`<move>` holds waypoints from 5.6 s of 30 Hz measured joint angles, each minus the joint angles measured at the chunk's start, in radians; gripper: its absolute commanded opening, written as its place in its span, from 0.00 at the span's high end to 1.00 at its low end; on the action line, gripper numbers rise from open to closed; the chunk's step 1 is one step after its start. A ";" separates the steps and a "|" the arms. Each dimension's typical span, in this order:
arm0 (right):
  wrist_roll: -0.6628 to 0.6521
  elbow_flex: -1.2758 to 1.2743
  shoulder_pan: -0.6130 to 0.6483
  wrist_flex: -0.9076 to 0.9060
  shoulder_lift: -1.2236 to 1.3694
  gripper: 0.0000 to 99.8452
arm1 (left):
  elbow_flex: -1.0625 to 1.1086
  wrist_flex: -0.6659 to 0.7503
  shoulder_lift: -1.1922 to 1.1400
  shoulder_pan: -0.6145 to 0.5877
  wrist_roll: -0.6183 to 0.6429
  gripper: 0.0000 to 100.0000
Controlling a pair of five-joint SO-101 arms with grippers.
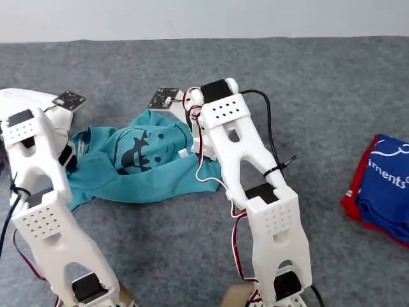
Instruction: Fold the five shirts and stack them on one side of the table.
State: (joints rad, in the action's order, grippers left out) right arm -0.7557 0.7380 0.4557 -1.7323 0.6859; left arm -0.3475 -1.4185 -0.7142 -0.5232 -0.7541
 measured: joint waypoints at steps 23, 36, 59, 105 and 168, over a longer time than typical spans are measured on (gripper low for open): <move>0.000 0.000 0.000 -0.012 0.000 0.99 | 0.011 -0.117 0.158 0.000 0.005 0.92; 0.000 0.000 0.000 -0.014 0.000 0.99 | 0.011 -0.118 0.117 -0.032 0.005 0.90; 0.000 0.000 0.000 -0.017 -0.101 0.99 | 0.008 -0.101 0.117 0.014 0.005 1.00; -0.015 0.029 -0.643 0.126 -1.263 0.99 | -0.396 0.187 1.450 0.253 0.454 1.00; -0.080 -0.417 -0.595 0.054 -1.313 0.99 | -0.020 0.178 1.323 0.261 0.278 1.00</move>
State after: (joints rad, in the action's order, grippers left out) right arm -0.8355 0.3207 -0.1396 -1.6786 -0.6276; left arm -0.3675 -1.2405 0.6084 -0.2624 -0.4764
